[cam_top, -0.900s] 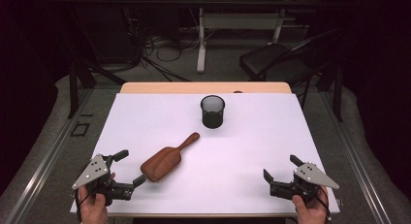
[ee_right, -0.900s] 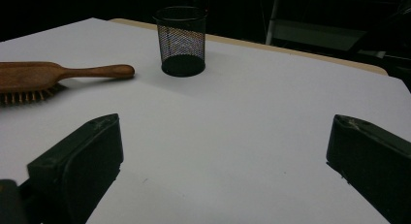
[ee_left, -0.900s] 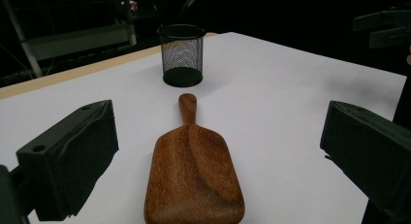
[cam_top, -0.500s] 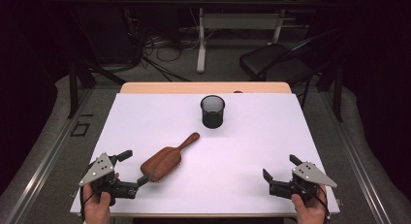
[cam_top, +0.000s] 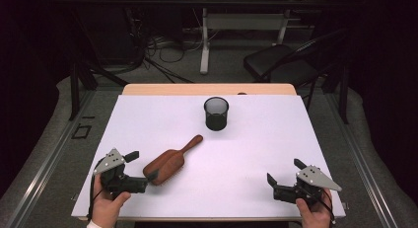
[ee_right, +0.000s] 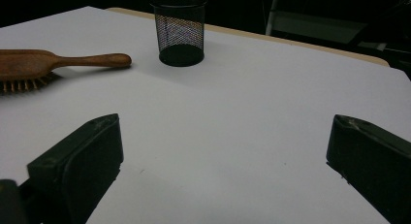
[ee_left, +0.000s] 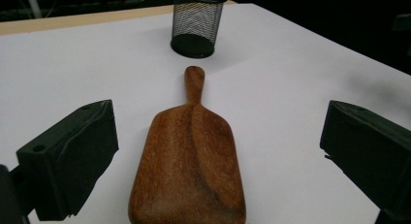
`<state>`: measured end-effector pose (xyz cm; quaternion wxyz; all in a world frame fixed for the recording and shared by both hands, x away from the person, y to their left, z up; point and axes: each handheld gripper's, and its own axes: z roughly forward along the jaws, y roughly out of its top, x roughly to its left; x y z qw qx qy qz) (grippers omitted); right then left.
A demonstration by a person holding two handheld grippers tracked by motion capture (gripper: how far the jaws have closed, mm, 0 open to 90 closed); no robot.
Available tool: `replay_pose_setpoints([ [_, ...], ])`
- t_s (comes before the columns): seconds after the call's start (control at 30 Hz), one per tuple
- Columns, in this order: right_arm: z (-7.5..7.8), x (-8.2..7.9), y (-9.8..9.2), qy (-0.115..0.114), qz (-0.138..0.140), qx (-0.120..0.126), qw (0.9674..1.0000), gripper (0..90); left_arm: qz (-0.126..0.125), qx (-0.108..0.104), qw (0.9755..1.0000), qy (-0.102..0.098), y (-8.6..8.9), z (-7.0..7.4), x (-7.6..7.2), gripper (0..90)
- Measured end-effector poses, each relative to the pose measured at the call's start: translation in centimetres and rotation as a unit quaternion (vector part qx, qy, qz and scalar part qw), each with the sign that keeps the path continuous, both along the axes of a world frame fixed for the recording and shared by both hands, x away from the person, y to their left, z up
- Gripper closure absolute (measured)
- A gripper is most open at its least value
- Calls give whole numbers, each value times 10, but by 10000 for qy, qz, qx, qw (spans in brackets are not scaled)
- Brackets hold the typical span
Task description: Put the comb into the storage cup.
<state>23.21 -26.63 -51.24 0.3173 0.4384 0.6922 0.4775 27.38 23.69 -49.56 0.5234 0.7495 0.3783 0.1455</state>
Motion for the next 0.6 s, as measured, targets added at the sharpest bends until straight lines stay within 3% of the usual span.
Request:
replay_pose_setpoints([
  [0.13, 0, 1, -1, 46, -10, -32, 10000, 0, 171, 36, 9996, 206, -1, 3, 8, 3],
  [0.3, -1, 2, 0, 90, -22, -28, 10000, 0, 169, 63, 9995, 256, -2, 7, 13, 4],
  [0.4, -2, 3, 0, 107, -25, -36, 9999, 0, 300, 177, 9989, 303, -4, 11, 19, 11],
  [0.6, -2, 4, 0, 90, -20, -39, 9999, 0, 397, 172, 9983, 391, -5, 16, 26, 112],
])
